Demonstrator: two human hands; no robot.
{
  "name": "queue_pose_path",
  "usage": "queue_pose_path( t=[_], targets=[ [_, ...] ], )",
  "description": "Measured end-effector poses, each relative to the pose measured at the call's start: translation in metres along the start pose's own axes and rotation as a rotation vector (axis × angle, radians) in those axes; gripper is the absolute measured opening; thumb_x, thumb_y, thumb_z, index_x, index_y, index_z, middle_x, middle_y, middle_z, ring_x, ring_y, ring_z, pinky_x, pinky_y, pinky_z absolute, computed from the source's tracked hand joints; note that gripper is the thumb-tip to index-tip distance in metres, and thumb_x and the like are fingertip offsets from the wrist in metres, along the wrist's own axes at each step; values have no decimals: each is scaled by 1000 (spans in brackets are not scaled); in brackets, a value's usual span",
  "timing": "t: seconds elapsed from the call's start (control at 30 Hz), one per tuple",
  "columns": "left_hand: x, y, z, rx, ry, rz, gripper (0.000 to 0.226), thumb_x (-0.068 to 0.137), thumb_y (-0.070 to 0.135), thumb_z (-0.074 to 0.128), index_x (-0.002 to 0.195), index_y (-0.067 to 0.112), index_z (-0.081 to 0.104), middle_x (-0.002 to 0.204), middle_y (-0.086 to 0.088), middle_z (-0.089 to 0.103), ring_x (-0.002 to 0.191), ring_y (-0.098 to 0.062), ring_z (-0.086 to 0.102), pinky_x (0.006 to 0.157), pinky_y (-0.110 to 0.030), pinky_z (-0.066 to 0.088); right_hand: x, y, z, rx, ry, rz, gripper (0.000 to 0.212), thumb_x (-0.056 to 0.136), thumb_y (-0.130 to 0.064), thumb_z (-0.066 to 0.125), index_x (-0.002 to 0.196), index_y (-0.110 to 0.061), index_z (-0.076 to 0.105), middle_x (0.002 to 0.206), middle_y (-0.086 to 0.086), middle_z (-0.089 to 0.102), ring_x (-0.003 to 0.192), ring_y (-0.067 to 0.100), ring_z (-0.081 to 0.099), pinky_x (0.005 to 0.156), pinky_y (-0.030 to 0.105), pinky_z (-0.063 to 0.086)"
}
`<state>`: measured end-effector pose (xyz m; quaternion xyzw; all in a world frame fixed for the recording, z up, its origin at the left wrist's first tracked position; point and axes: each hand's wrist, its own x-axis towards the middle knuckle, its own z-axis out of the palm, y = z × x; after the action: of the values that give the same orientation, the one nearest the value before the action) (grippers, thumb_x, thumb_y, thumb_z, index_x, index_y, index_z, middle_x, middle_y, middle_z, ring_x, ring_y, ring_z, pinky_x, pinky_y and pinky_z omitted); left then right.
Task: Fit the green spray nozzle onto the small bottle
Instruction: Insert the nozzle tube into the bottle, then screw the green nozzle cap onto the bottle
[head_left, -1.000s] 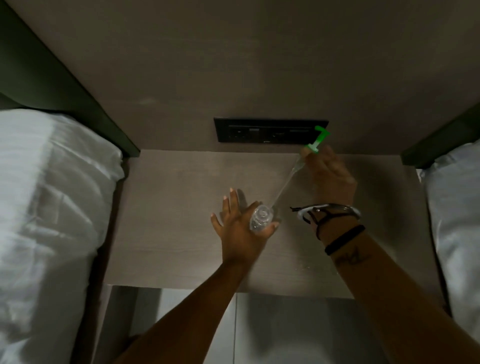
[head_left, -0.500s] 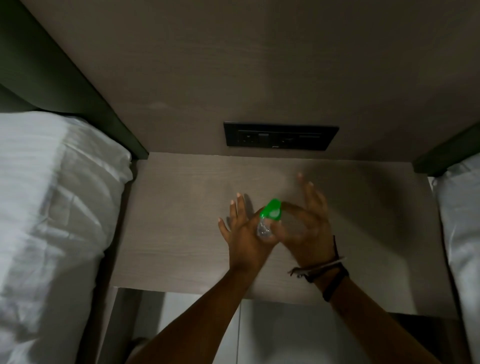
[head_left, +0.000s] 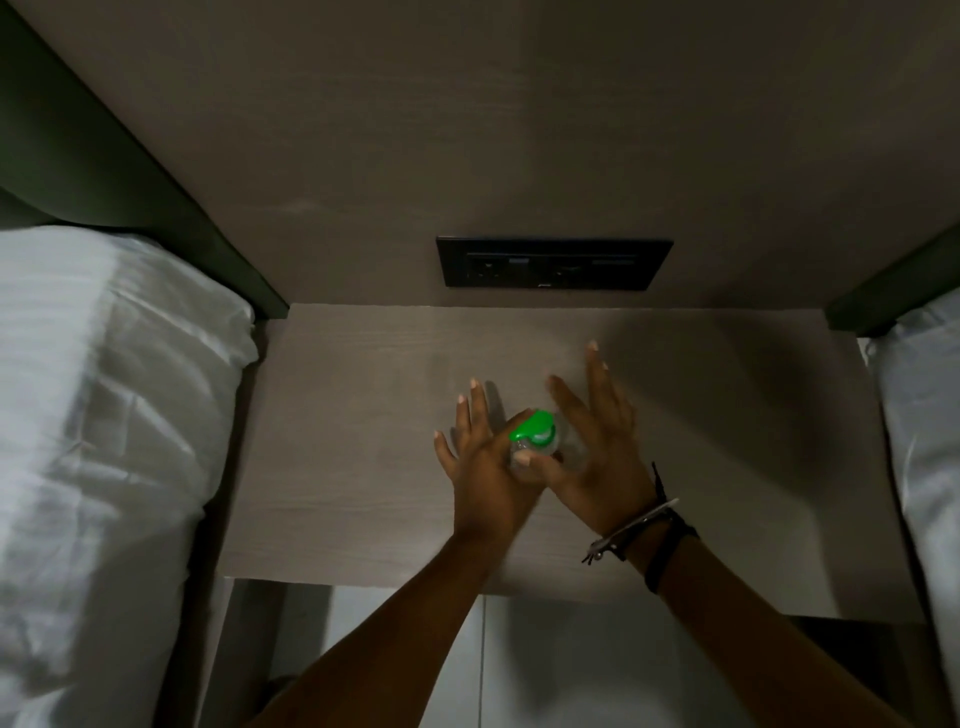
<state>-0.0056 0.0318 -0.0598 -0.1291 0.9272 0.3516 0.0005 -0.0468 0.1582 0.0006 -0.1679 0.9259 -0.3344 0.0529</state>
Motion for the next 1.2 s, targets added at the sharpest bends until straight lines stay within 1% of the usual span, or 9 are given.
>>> queue_pose_path(
  t=[0.17, 0.3, 0.47, 0.63, 0.77, 0.93, 1.03, 1.13, 1.2],
  targets=[
    [0, 0, 0, 42, 2, 13, 68, 78, 67, 36, 134, 31, 47, 163, 0, -6, 150, -18, -12, 117, -52, -15, 9, -1, 0, -2, 43, 17, 33, 66, -46, 72, 90, -26, 65, 153, -5, 28, 144, 23, 16, 111, 64, 19],
    [2, -7, 1, 83, -8, 55, 55, 87, 56, 54, 139, 43, 38, 162, 0, -13, 150, -23, -15, 116, -59, -11, 7, -2, 8, -72, -14, 90, 84, 54, -70, 70, 122, -26, 48, 157, 8, 16, 145, 27, 9, 116, 62, 10],
    [2, -6, 4, -5, 30, 69, 53, 79, 68, 42, 127, 46, 49, 164, -1, -5, 150, -20, -13, 116, -54, -15, 6, 2, 3, 17, 31, 28, 34, 70, -46, 69, 96, -24, 64, 155, 2, 25, 145, 26, 13, 111, 65, 17],
    [2, -10, 5, 37, 51, 102, 49, 86, 53, 54, 133, 45, 43, 163, -3, -5, 151, -24, -10, 116, -61, -10, 12, 2, 6, 10, -18, 19, 74, 59, -58, 75, 120, -23, 54, 158, 8, 15, 145, 26, 9, 117, 56, 11],
    [2, -3, 1, 5, 24, 79, 54, 78, 66, 44, 126, 43, 52, 164, -5, -1, 151, -23, -9, 116, -55, -14, 12, 4, 1, 143, 13, 31, 48, 63, -48, 68, 101, -18, 67, 151, 6, 34, 142, 29, 22, 112, 61, 23],
    [-1, -3, 2, 64, 52, 67, 45, 88, 54, 49, 129, 37, 53, 163, -7, -1, 151, -26, -8, 117, -61, -7, 11, -2, 7, 55, 83, 105, 81, 47, -61, 79, 111, -18, 52, 143, 12, 43, 133, 30, 37, 108, 60, 33],
    [1, -5, 1, 14, 11, 65, 50, 84, 56, 56, 130, 38, 53, 164, -3, -7, 150, -22, -15, 117, -57, -13, 9, 7, 8, 151, -47, 64, 64, 63, -50, 75, 119, -25, 53, 157, 8, 18, 143, 27, 17, 116, 57, 20],
    [0, 2, 1, -25, 11, 45, 58, 77, 68, 43, 126, 40, 56, 164, 0, -9, 149, -17, -16, 116, -50, -18, 10, 13, 7, 152, -3, 44, 35, 69, -34, 76, 99, -19, 65, 152, 9, 32, 140, 29, 26, 111, 60, 25],
    [-1, 1, 2, -2, 12, 39, 55, 81, 63, 42, 129, 39, 54, 164, -1, -8, 150, -20, -15, 117, -55, -14, 12, 11, 9, 141, 45, 75, 45, 58, -43, 82, 91, -21, 63, 149, 5, 37, 139, 26, 29, 112, 58, 27]
  ],
)
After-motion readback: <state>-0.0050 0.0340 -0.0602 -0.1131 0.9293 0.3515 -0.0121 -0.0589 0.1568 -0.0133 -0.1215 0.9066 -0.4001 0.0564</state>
